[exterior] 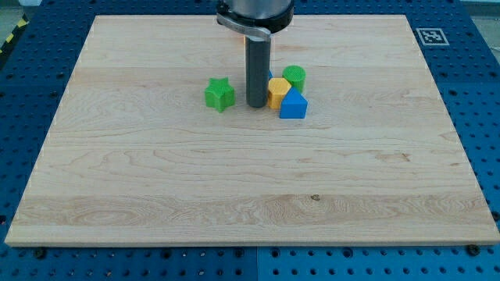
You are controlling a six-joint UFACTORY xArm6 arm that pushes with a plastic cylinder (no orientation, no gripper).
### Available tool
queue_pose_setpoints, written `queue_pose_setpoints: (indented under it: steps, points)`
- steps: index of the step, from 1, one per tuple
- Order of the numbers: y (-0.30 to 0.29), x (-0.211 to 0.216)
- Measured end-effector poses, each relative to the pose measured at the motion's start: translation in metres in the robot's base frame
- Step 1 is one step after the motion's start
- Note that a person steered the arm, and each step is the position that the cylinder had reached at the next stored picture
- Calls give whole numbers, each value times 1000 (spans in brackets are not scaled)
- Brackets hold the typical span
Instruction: Move the hexagon into the group of blocks at the top center of the board
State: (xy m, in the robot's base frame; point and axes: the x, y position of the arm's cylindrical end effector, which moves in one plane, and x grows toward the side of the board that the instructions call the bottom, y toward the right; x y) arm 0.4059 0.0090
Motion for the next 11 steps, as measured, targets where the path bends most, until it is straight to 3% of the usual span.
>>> queue_pose_setpoints:
  steps: [1,5,8,11]
  points:
    - [11,-8]
    - [95,32]
    - [60,-1]
    - [51,-63]
